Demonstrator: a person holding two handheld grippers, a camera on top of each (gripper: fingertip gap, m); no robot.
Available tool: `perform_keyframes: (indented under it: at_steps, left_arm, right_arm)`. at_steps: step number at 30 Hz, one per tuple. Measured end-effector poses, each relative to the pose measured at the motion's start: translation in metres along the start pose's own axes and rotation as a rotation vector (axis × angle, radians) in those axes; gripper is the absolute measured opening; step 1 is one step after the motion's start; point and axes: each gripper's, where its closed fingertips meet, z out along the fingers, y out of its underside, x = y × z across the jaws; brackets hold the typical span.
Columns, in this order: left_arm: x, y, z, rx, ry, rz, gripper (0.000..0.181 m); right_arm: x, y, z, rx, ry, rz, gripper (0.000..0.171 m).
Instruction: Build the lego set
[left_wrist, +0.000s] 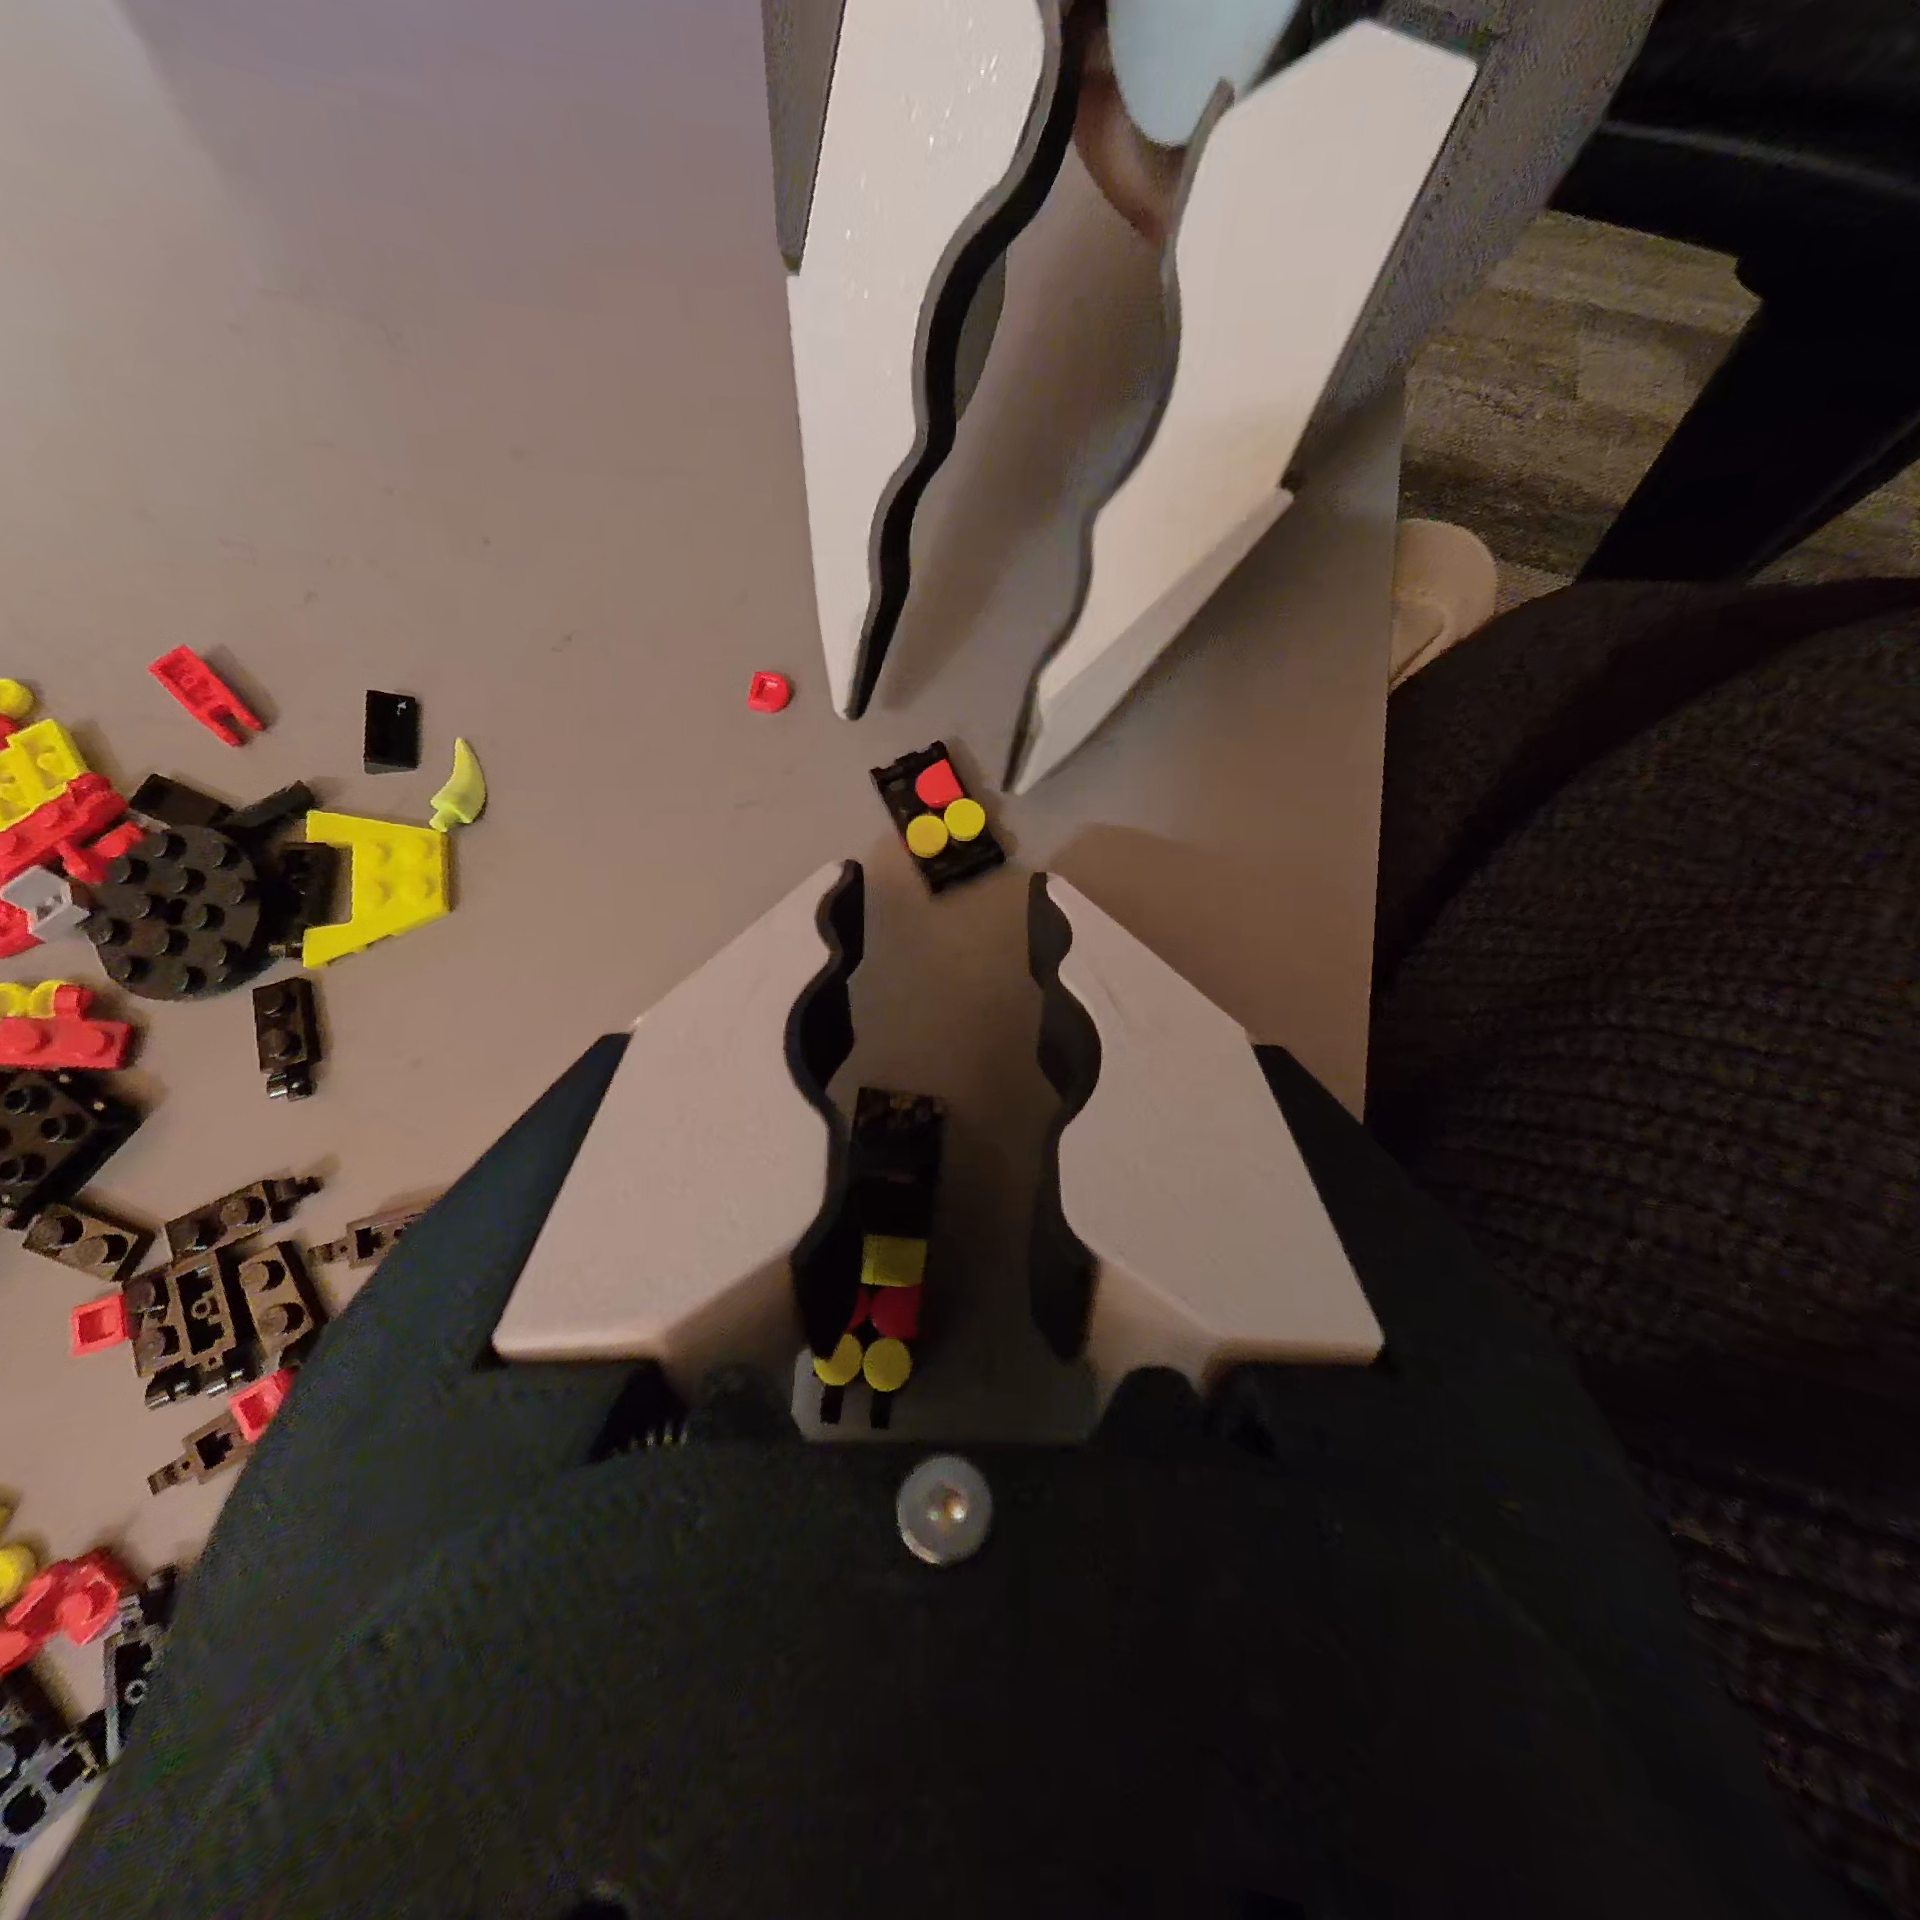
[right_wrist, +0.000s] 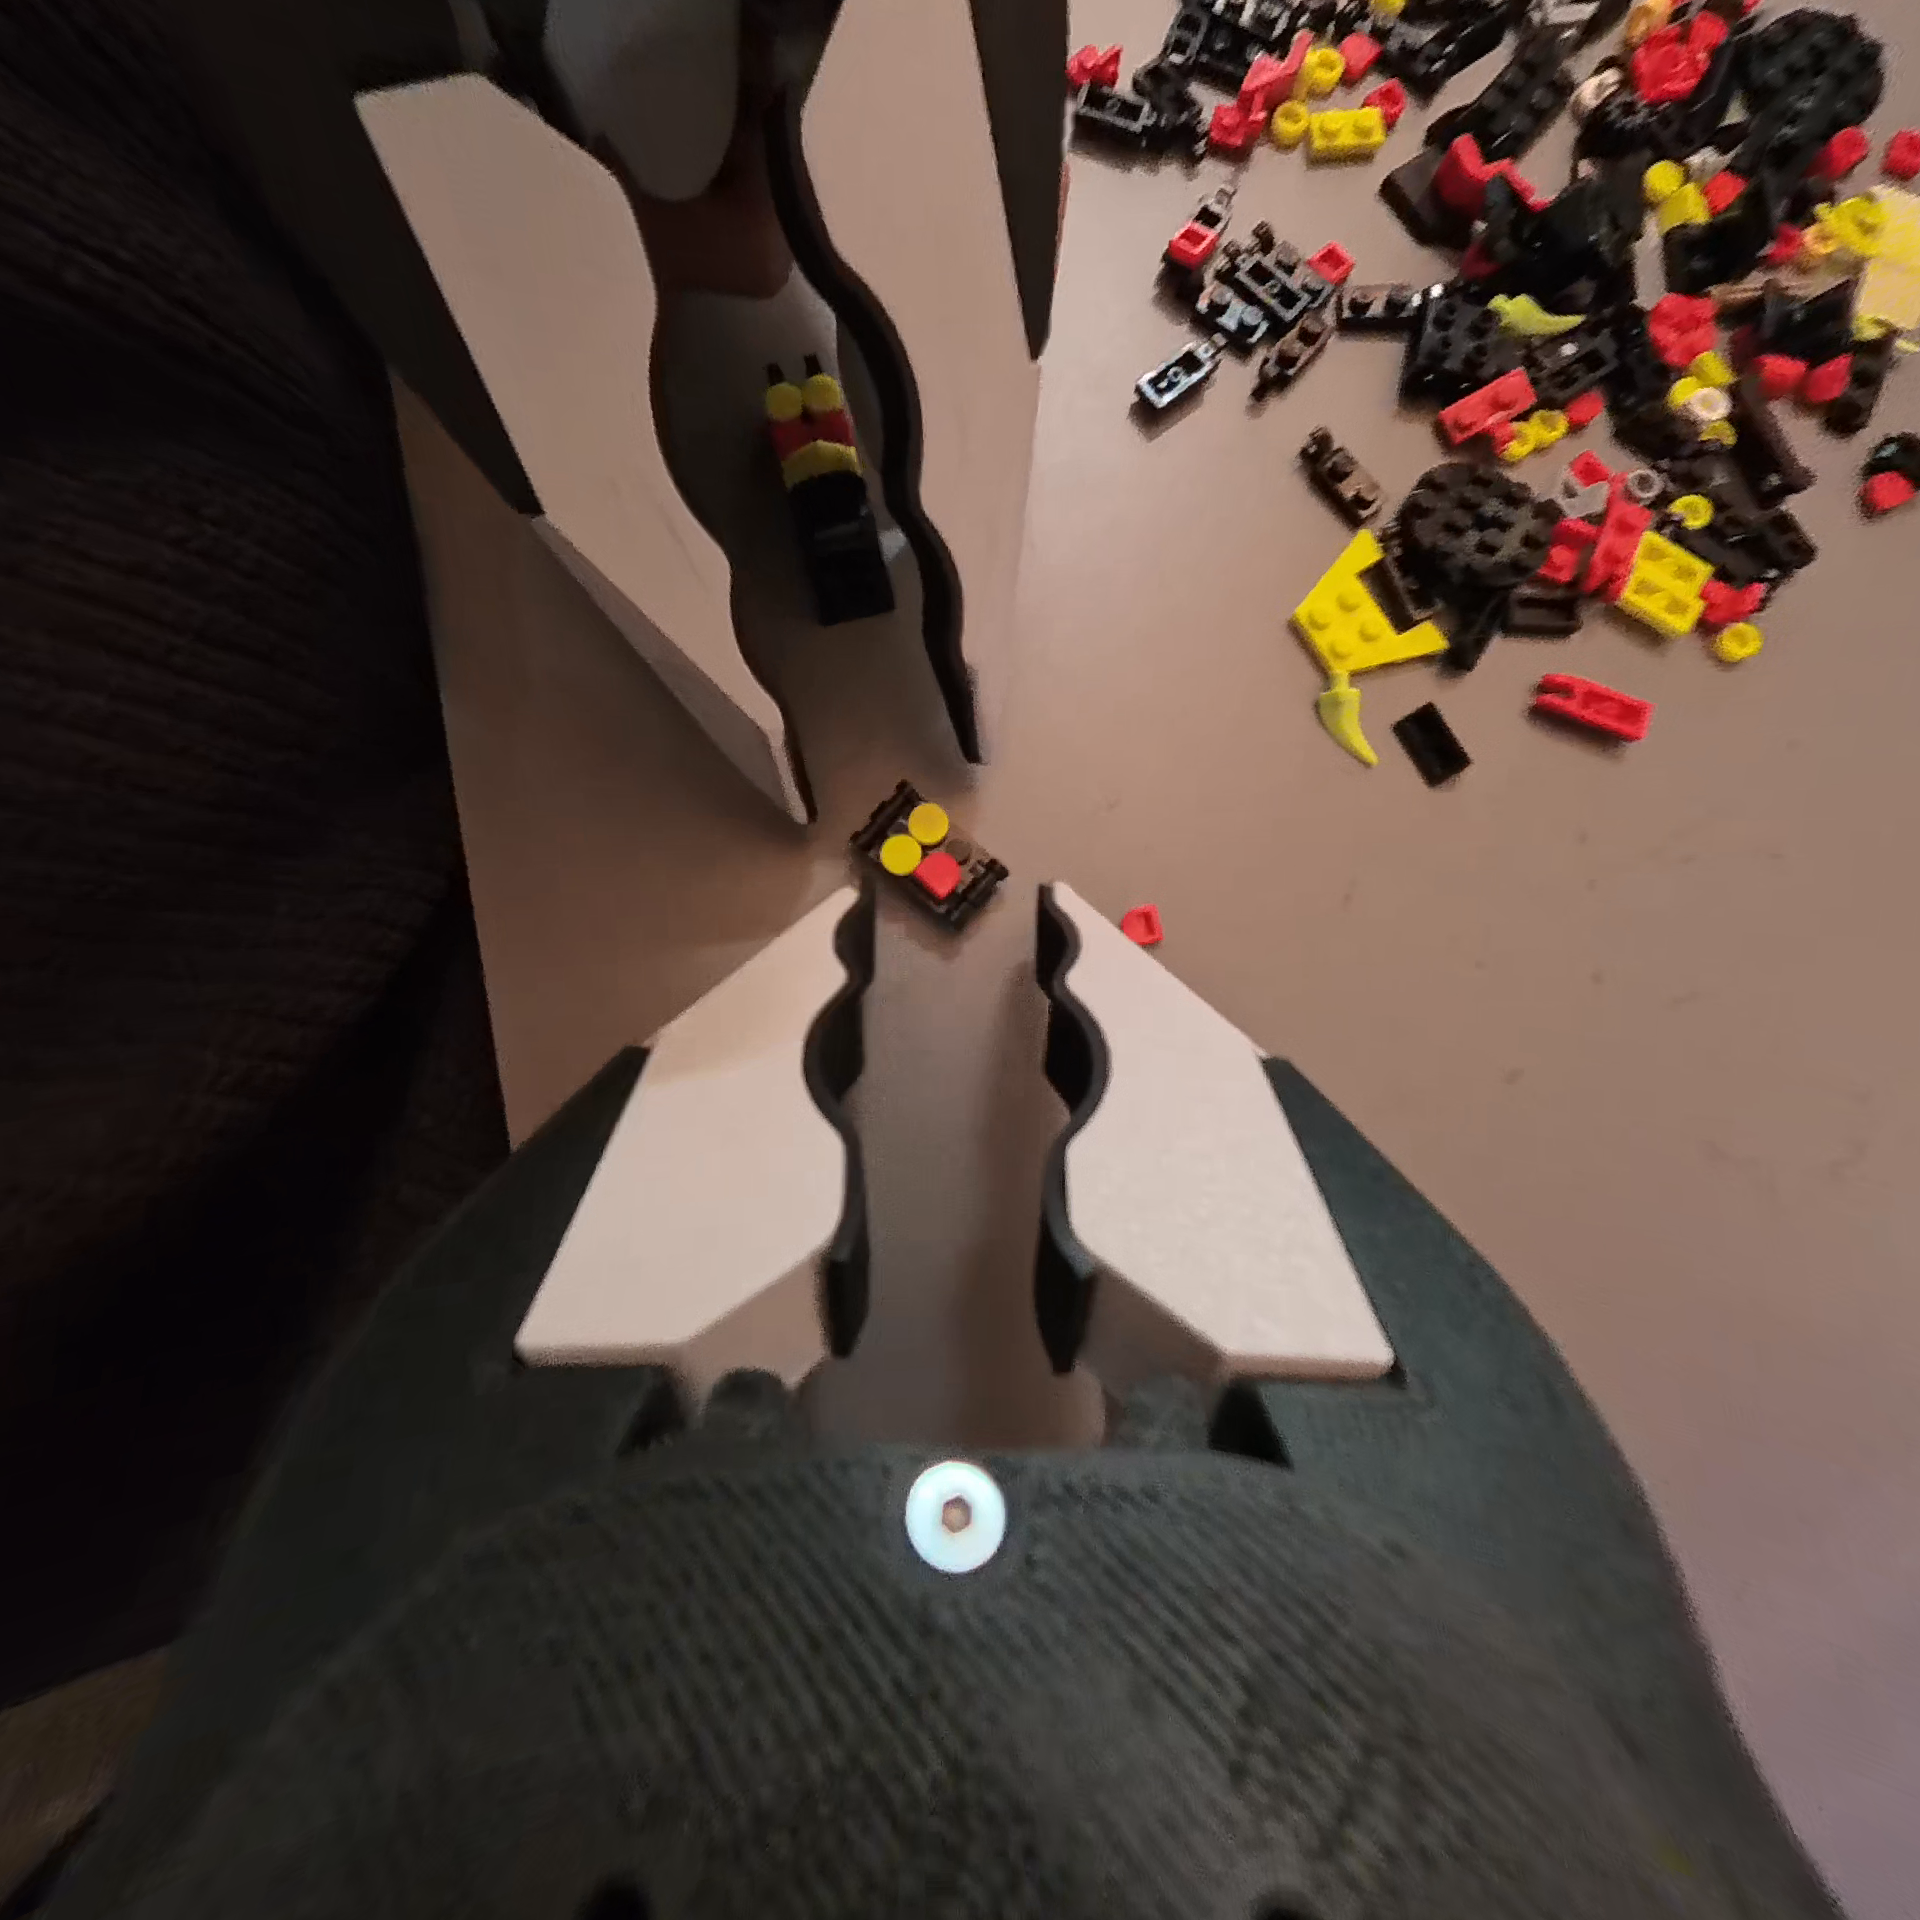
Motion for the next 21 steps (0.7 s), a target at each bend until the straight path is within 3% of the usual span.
perform_keyframes:
  at_steps: [3, 9, 21]
  left_arm:
    - [0.001, 0.000, 0.000, 0.000, 0.005, -0.016, 0.032]
    - [-0.001, 0.002, 0.000, -0.007, 0.003, -0.031, 0.033]
    - [0.003, 0.009, -0.004, -0.041, -0.011, 0.032, 0.028]
  right_arm:
    - [0.000, 0.004, 0.009, -0.034, -0.016, -0.006, 0.035]
    - [-0.008, 0.003, 0.011, -0.047, -0.021, -0.028, 0.022]
    - [-0.012, -0.006, 0.017, -0.066, 0.054, -0.009, 0.021]
